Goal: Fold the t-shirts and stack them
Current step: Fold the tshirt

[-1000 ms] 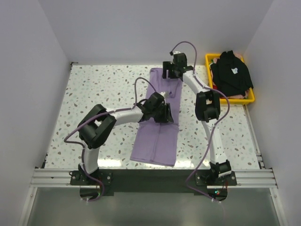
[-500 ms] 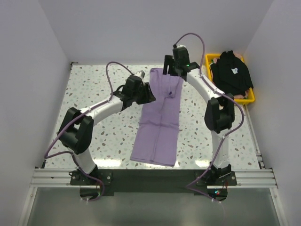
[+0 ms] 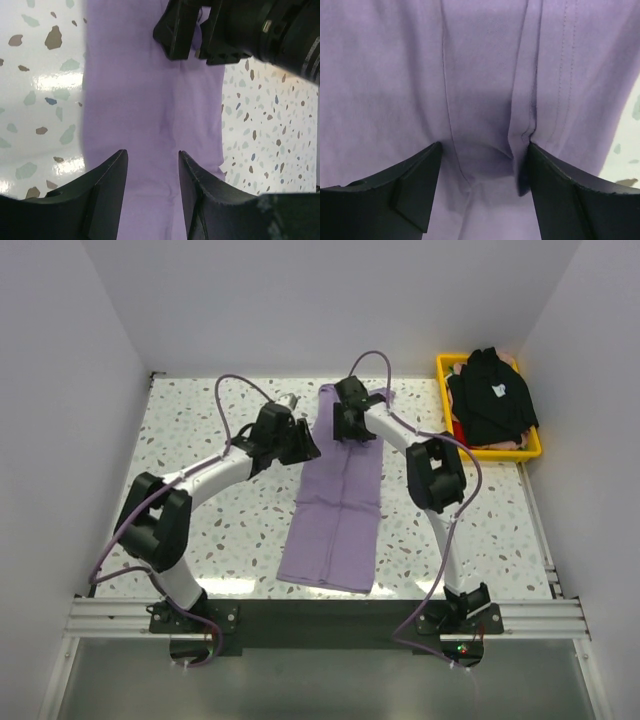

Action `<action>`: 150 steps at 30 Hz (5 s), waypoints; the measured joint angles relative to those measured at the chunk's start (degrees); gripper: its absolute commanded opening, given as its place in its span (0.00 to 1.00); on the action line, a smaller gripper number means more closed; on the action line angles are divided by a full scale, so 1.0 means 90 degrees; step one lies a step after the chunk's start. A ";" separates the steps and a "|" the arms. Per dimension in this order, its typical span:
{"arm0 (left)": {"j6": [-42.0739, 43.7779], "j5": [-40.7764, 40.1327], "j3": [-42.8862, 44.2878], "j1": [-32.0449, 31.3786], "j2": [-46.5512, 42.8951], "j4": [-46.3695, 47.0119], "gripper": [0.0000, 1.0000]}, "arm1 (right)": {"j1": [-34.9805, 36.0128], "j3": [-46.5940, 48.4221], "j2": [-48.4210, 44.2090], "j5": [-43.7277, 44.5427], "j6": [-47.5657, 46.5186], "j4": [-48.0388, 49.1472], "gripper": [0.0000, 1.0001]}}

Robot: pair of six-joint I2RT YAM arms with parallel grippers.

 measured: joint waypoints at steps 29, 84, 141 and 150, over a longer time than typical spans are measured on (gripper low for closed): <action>-0.0231 0.0440 -0.2455 0.0029 -0.1168 0.0350 0.56 | -0.0806 0.2766 0.1814 -0.1294 -0.0835 0.0726 0.87; -0.1729 0.0267 -0.4320 -0.1945 -0.2327 0.0148 0.08 | 0.0301 -0.9593 -0.7905 -0.2970 0.2276 0.0758 0.32; -0.0675 -0.0690 0.1158 -0.0180 0.1591 0.0151 0.00 | -0.1129 -0.4690 -0.3356 -0.1950 0.1943 0.2178 0.00; -0.0452 -0.0175 0.1892 0.0316 0.2392 0.0107 0.02 | -0.1365 -0.3966 -0.2565 -0.2397 0.1955 0.2339 0.00</action>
